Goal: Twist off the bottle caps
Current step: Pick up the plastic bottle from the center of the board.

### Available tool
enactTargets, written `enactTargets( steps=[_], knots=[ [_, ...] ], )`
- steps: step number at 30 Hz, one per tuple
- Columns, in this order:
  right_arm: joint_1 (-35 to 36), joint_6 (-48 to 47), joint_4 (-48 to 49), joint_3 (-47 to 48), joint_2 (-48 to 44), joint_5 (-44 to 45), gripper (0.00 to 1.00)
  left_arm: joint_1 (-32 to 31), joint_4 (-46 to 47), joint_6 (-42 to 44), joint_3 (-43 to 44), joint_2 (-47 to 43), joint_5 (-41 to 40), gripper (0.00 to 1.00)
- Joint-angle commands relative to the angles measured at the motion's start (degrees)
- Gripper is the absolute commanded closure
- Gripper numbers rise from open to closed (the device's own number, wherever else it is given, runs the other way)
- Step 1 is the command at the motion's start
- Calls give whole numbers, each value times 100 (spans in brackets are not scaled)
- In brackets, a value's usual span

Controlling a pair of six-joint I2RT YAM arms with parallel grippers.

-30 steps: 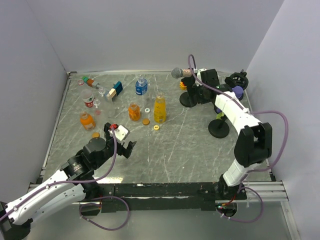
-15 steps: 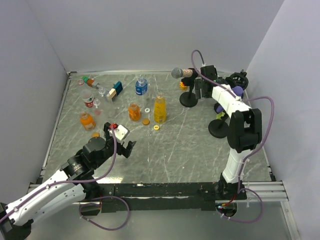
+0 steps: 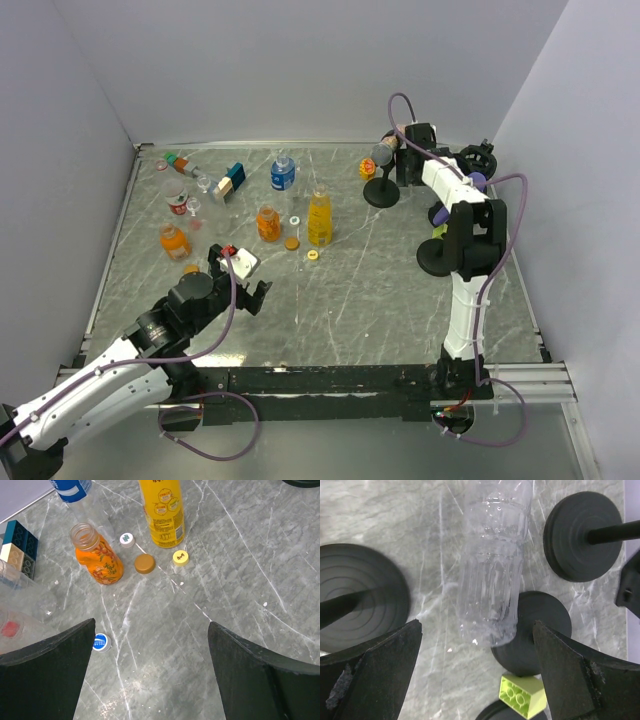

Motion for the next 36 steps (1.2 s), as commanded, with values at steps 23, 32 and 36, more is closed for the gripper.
enactTargets(
  steps=[23, 32, 36],
  knots=[
    [-312, 119, -162, 715, 826, -126, 11, 139, 107, 47, 170, 213, 144, 4],
    [-338, 224, -321, 918, 993, -477, 39, 156, 116, 56, 170, 239, 179, 3],
    [-338, 233, -260, 716, 801, -574, 52, 165, 116, 56, 178, 248, 188, 3]
  ],
)
